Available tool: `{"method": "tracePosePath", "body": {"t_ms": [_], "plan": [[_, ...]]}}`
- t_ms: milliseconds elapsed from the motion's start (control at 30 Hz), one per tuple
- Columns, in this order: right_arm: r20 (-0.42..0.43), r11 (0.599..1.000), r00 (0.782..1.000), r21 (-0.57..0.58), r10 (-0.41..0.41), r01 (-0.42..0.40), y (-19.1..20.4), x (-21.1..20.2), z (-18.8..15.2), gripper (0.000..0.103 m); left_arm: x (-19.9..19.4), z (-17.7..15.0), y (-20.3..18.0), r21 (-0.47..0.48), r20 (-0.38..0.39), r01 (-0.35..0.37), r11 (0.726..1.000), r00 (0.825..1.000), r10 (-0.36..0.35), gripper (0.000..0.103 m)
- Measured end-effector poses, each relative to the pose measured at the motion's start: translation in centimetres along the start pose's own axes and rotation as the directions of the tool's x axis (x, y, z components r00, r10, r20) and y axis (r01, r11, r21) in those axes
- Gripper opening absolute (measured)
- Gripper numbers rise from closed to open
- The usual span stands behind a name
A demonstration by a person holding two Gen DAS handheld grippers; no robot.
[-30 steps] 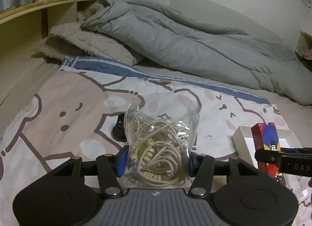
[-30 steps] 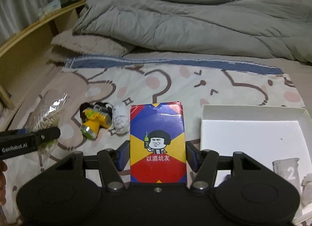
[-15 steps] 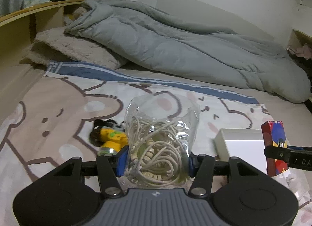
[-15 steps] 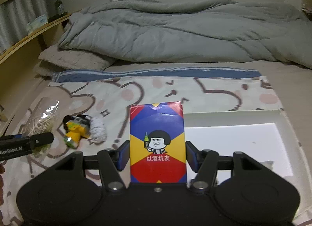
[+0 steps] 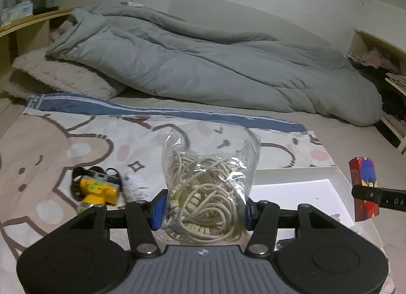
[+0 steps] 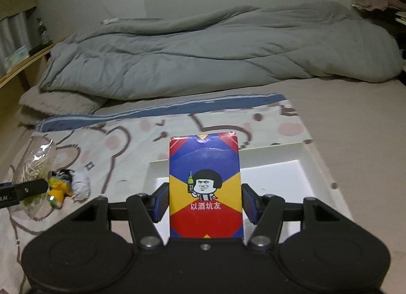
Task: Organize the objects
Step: 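Carry the cable bag and card box over the white box with both grippers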
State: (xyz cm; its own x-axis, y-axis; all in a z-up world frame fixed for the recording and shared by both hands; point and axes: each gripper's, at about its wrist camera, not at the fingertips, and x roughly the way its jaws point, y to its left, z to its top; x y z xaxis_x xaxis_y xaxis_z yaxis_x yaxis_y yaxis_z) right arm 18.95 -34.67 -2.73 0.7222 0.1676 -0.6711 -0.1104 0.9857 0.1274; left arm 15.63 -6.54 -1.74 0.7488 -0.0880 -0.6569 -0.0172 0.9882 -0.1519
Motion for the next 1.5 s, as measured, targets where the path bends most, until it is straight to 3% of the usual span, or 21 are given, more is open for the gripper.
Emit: {"method": "tracePosePath", "body": {"t_ms": [367, 833, 1033, 1233, 1500], "plan": [[0.006, 0.997, 0.998, 0.054, -0.054, 0.054, -4.8, -0.5, -0.4, 0.06, 1.4, -0.8, -2.6, 0.023, -0.036, 0.053, 0.998, 0.998, -0.053, 0.056], [0.021, 0.994, 0.996, 0.07, -0.085, 0.083, -6.4, 2.6, 0.4, 0.06, 5.5, -0.5, -8.1, 0.016, -0.063, 0.186, 0.982, 0.981, -0.185, 0.056], [0.007, 0.979, 0.979, -0.012, -0.203, 0.203, -7.8, 4.2, 0.1, 0.06, 9.0, -0.3, -11.0, 0.015, -0.108, 0.224, 0.974, 0.969, -0.222, 0.056], [-0.037, 0.93, 0.94, -0.166, -0.339, 0.329, -8.7, 7.3, -1.2, 0.06, 12.0, -0.9, -13.2, 0.026, -0.157, 0.25, 0.968, 0.957, -0.243, 0.056], [-0.071, 0.89, 0.92, -0.291, -0.386, 0.351, -7.2, 10.7, -2.3, 0.06, 14.9, -1.6, -13.6, -0.032, -0.219, 0.252, 0.967, 0.942, -0.253, 0.056]]}}
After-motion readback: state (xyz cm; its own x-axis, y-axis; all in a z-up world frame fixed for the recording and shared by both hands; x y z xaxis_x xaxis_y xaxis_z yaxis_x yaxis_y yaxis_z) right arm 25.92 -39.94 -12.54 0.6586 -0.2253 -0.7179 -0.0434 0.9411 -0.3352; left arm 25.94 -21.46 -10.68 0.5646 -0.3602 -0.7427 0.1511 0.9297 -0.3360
